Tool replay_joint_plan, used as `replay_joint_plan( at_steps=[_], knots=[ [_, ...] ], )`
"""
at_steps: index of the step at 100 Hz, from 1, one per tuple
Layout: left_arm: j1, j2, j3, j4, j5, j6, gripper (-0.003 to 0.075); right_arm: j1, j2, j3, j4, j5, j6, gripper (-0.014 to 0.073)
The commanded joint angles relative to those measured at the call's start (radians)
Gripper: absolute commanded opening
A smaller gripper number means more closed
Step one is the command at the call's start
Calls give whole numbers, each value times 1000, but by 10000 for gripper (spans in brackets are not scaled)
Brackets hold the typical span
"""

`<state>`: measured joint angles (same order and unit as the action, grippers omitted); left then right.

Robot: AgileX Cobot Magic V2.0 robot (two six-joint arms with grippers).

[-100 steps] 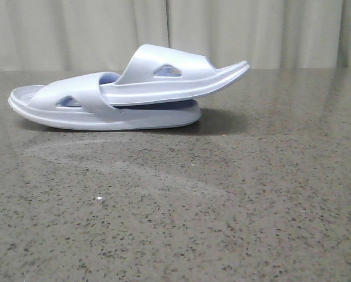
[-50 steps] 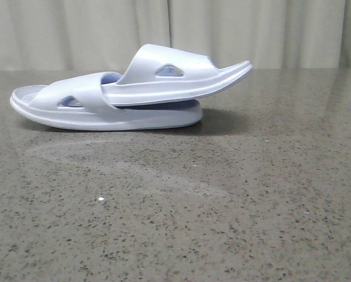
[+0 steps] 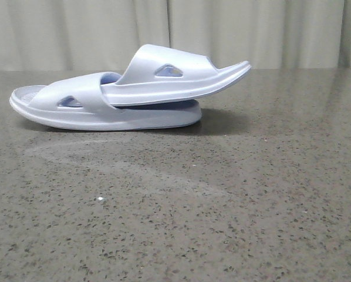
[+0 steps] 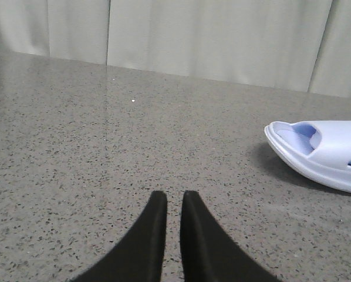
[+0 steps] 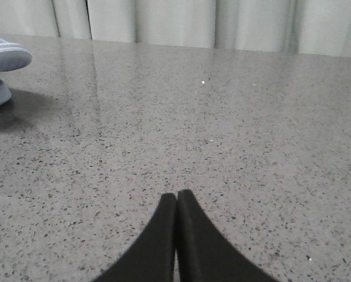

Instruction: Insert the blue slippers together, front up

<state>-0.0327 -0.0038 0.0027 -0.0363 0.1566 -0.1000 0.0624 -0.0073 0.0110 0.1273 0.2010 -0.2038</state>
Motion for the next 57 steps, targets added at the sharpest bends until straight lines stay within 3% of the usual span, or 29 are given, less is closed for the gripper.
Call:
replay_joint_plan(
  at_steps=[1,57],
  knots=[
    [7,-30,9,-1,-74,0,15,-7,-8,20,-11,-67,1,-78],
    [7,-30,9,-1,-74,0,15,-7,-8,20,-11,-52,1,-78]
  ],
)
